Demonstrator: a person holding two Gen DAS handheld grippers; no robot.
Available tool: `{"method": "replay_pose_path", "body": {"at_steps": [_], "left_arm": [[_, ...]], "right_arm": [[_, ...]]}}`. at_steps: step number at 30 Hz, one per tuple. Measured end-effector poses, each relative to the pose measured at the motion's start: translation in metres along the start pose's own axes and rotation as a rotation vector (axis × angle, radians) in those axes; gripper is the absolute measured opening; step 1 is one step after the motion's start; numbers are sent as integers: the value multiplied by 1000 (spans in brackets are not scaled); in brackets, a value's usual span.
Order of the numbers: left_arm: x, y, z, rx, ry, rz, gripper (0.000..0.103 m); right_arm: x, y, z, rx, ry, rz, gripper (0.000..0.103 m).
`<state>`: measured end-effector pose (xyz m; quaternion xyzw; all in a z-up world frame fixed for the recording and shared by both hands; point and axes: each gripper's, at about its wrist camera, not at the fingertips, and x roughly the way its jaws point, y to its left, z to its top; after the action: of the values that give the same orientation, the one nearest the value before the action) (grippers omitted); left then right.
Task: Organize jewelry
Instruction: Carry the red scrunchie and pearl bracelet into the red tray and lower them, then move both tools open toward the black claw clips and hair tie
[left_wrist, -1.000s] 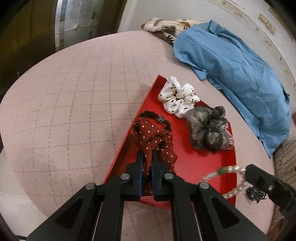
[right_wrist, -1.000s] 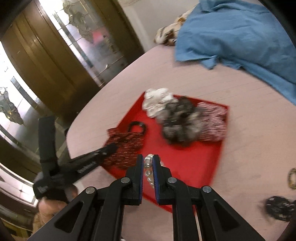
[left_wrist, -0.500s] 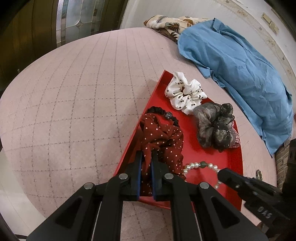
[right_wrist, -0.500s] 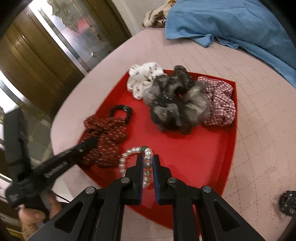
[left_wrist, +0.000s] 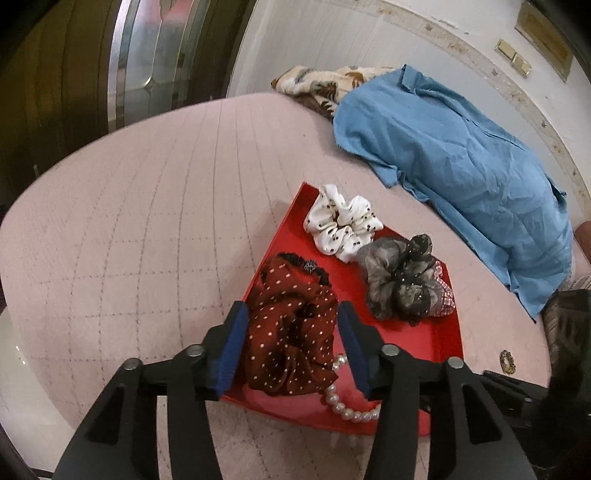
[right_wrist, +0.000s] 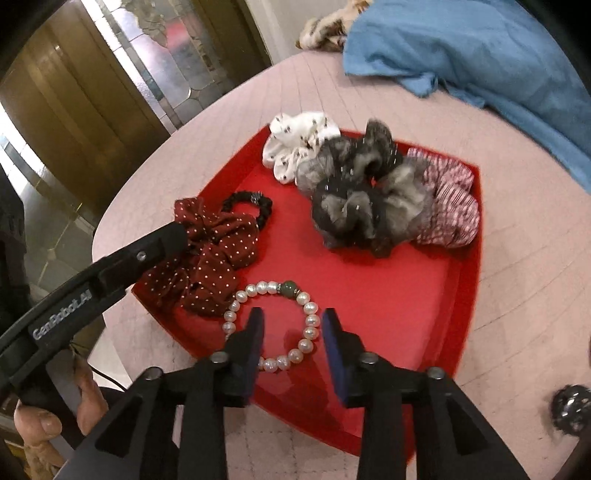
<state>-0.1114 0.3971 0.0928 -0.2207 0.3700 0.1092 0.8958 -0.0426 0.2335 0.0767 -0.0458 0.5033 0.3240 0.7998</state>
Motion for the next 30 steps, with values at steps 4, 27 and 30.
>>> {"method": "replay_pose_path", "body": {"at_steps": [4,27,30], "left_arm": [[0,-4,-2,21,-9,10,54],[-44,-112,-44,291,-1,-84,56],[-46,-149,-54,352,58,-149,57]], "right_arm": [[-25,-1,-6,-30,-40,-8,42],[-214,-211,-171,328,-223,-279,55],[-218,-237,-185,389,-236,-278,55]]}}
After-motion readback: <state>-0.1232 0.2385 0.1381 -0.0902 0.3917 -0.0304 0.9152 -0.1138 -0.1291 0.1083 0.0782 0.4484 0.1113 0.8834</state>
